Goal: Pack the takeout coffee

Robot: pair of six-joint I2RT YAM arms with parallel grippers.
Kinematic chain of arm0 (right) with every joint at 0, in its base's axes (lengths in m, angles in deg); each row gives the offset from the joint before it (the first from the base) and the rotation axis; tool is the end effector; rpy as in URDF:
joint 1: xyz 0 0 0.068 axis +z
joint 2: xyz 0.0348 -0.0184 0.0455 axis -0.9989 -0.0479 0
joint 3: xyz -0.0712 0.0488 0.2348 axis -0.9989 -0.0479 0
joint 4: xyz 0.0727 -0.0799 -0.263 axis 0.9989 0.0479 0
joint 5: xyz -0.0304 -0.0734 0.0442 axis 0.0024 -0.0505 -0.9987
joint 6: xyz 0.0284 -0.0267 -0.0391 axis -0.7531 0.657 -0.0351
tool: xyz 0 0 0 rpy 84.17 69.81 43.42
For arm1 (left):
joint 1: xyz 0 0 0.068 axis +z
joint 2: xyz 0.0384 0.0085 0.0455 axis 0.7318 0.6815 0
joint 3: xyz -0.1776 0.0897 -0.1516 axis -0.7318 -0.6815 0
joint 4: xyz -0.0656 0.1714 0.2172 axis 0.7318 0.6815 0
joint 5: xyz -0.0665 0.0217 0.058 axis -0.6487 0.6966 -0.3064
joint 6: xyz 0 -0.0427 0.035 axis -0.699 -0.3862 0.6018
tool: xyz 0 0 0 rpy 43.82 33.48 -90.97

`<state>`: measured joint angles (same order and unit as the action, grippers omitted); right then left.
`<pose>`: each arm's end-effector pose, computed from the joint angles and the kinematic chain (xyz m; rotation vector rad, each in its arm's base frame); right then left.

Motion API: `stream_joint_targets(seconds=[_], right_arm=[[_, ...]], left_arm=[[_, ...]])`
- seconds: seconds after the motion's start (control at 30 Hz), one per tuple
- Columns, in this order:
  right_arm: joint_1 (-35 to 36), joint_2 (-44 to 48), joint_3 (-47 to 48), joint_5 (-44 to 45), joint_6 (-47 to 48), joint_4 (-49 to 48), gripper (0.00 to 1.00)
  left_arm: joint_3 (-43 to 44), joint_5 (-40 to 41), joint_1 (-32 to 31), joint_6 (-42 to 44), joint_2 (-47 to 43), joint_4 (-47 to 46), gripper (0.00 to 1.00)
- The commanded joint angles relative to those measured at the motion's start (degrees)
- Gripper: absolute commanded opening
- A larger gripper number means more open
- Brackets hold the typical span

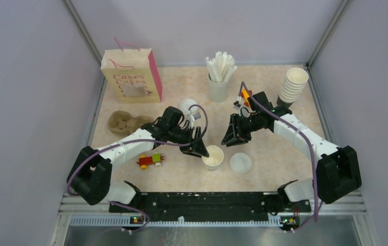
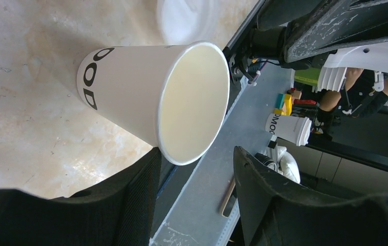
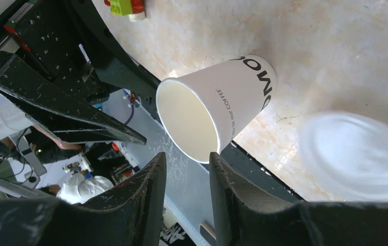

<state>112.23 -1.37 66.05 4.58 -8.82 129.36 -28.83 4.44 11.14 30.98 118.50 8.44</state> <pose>0.2571 0.1472 0.2223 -0.1184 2.7888 1.2582 0.2297 -0.1998 0.1848 0.4432 2.6033 -1.4902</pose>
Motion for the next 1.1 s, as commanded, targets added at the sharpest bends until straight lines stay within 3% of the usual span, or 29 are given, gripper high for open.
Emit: stream_joint_targets(seconds=[0.0,0.3,0.53,0.7,1.07], right_arm=[[-0.5,2.8,0.6,3.3,0.5,0.4,0.36],[-0.6,13.4,-2.4,31.7,-9.8,8.3,0.42],[-0.6,16.9,-9.1,43.7,-14.9,11.0,0.32],[-0.6,15.3,-12.8,46.1,-17.5,9.5,0.29],[-0.5,11.3,-18.3,47.1,-20.8,3.4,0.24]], left_arm=[[1.6,0.5,-0.3,-0.4,-0.2,-2.6,0.60],[6.5,5.9,-0.4,2.9,-2.7,5.0,0.64],[14.2,19.1,-0.3,6.7,-7.4,15.3,0.80],[17.8,26.1,-0.3,9.2,-9.2,20.2,0.99],[20.3,33.0,-0.3,12.7,-12.4,26.3,0.99]])
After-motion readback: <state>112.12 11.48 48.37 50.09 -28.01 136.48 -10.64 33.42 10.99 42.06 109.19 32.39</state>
